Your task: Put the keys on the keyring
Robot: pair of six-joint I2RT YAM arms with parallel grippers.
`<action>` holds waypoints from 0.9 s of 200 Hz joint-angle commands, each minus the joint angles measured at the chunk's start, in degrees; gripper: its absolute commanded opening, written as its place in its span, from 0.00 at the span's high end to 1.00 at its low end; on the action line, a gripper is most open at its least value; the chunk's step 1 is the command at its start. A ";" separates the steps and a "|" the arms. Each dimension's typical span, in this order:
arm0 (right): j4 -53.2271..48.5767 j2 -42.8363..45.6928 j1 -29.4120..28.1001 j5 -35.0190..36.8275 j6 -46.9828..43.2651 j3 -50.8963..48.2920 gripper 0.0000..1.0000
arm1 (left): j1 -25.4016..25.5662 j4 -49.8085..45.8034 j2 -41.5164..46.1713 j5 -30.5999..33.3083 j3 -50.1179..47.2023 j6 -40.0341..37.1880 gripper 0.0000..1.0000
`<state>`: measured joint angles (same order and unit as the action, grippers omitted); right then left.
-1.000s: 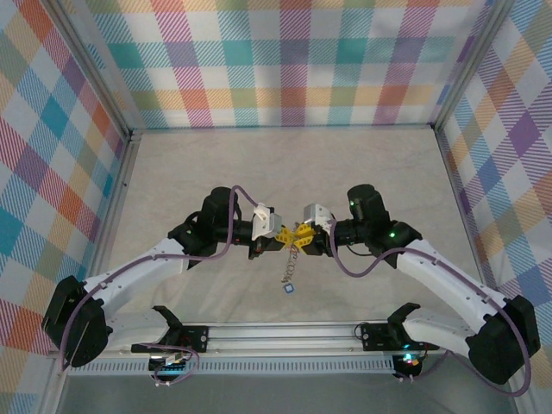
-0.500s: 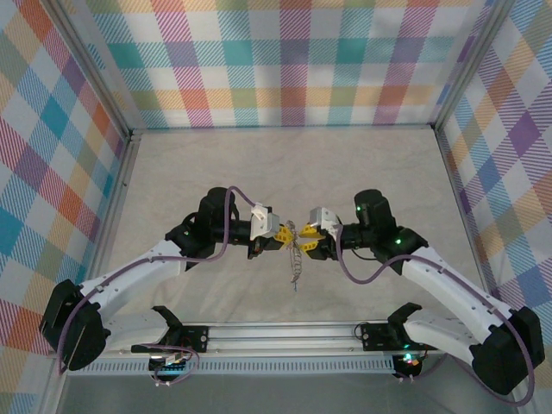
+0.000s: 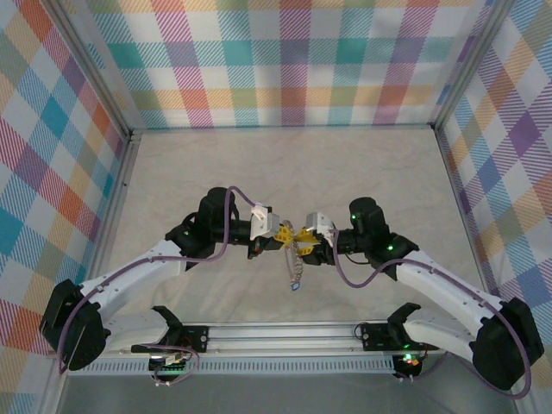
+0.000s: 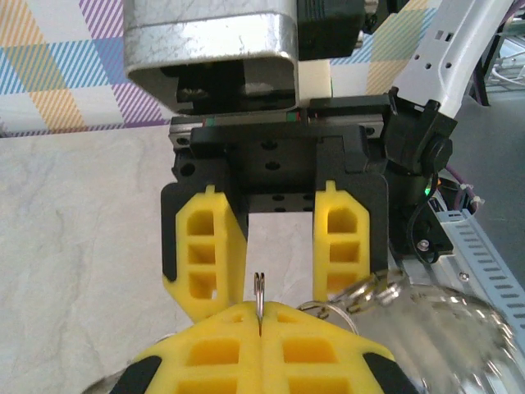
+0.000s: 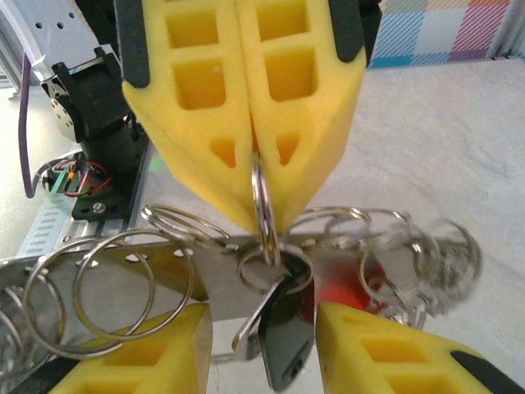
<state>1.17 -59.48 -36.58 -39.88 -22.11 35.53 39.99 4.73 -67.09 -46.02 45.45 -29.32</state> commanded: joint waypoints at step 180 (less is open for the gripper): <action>-6.61 7.40 -1.76 10.27 -5.63 0.86 1.00 | -0.34 0.66 1.94 0.49 -0.55 -0.82 1.00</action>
<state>0.10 -52.34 -38.09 -28.49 -24.71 32.40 39.99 4.60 -66.87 -45.34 45.41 -29.36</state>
